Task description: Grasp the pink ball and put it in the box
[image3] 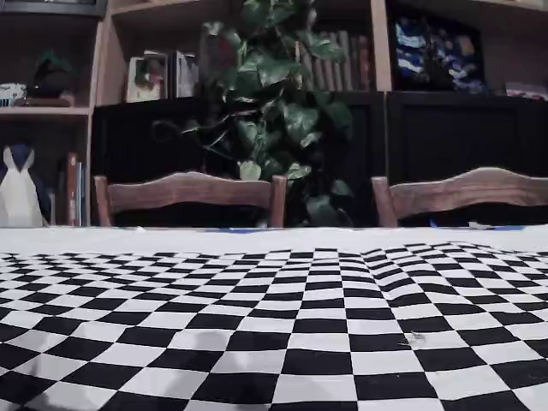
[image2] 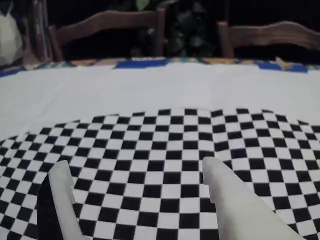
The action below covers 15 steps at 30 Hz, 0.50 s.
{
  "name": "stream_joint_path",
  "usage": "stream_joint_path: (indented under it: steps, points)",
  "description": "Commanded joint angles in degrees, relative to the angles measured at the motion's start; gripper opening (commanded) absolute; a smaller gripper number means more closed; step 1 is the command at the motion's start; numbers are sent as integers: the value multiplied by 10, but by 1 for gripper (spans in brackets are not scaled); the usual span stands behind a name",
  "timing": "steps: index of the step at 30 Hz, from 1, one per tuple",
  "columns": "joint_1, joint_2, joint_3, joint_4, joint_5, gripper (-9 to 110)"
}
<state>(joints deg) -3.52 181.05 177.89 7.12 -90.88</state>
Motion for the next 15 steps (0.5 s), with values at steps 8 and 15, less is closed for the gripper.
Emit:
stream_joint_path:
  steps: [8, 15]
  points:
    - [-81, 6, 4, -15, -6, 30]
    - [-141, 1, 4, -18, -6, 30]
